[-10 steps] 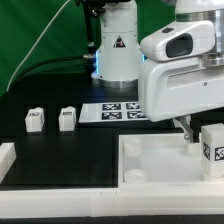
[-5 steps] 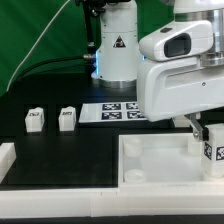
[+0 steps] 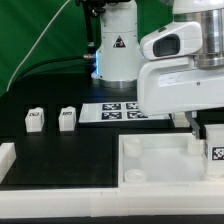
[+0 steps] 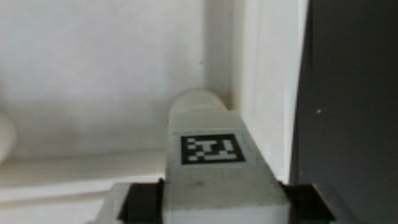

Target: Assemble one leg

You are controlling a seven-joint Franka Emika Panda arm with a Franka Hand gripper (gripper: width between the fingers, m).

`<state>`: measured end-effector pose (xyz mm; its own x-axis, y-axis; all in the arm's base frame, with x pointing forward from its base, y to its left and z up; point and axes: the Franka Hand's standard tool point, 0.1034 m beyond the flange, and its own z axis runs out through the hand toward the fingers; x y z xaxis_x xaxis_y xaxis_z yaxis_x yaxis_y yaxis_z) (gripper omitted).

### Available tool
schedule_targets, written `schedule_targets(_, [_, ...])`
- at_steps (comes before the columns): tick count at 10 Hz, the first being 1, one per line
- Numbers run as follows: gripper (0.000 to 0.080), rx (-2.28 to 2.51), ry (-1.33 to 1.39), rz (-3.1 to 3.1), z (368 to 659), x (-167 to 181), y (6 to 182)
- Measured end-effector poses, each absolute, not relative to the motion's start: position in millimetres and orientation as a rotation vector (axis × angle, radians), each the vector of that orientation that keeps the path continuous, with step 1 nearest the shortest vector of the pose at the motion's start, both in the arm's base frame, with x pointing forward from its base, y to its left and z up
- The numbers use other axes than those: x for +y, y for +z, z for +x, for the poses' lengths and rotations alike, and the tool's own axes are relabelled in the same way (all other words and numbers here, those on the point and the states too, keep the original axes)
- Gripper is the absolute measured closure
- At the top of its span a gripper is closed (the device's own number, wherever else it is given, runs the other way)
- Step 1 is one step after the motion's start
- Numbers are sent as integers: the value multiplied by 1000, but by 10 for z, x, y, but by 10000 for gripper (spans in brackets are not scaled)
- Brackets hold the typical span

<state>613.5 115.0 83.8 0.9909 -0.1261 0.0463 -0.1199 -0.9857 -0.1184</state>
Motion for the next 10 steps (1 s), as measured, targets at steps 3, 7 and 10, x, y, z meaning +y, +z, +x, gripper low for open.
schedule_targets(3, [502, 826, -53, -2872, 6140, 1147, 829])
schedule_targets(7, [502, 1543, 27, -2517, 6137, 1165, 824])
schedule_targets(10, [502, 1957, 105, -2198, 6129, 1214, 822])
